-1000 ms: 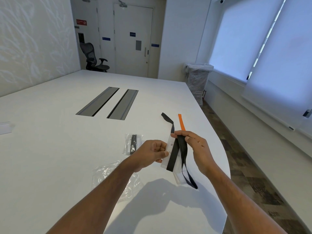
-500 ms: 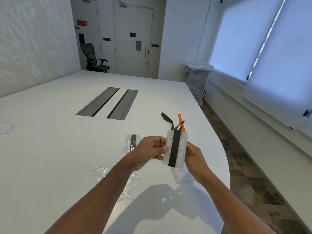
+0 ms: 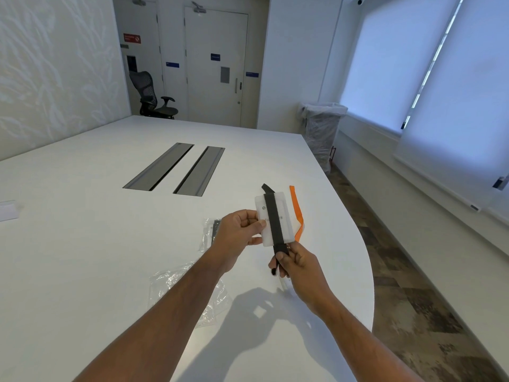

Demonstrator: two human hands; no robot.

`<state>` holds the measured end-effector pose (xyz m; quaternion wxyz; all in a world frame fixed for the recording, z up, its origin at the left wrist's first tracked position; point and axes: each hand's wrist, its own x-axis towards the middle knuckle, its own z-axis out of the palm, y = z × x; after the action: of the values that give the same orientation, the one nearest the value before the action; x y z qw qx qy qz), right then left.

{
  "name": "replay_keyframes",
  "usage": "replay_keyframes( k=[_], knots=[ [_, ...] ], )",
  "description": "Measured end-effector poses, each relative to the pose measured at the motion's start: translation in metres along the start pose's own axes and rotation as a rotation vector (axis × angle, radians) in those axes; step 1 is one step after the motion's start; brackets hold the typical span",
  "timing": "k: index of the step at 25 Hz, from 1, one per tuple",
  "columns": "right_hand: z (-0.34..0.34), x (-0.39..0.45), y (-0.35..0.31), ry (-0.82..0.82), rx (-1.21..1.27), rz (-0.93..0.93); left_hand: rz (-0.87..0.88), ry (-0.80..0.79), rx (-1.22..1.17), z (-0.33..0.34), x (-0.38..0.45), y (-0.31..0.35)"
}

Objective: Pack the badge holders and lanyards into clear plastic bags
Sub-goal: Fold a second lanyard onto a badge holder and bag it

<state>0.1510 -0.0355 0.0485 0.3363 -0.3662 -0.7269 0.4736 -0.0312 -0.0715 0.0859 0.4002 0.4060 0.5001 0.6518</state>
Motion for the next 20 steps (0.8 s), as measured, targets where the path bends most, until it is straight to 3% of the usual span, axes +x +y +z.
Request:
replay_keyframes(
  k=[9, 16, 20],
  knots=[
    [0.005, -0.014, -0.015, 0.006, -0.074, 0.006, -0.007, 0.243, 0.081, -0.007, 0.009, -0.004],
    [-0.001, -0.018, -0.03, 0.006, -0.076, -0.121, -0.004, 0.228, 0.201, -0.01, 0.008, -0.016],
    [-0.012, -0.011, -0.039, -0.133, -0.007, -0.133, -0.006, 0.158, 0.259, -0.008, 0.004, -0.021]
  ],
)
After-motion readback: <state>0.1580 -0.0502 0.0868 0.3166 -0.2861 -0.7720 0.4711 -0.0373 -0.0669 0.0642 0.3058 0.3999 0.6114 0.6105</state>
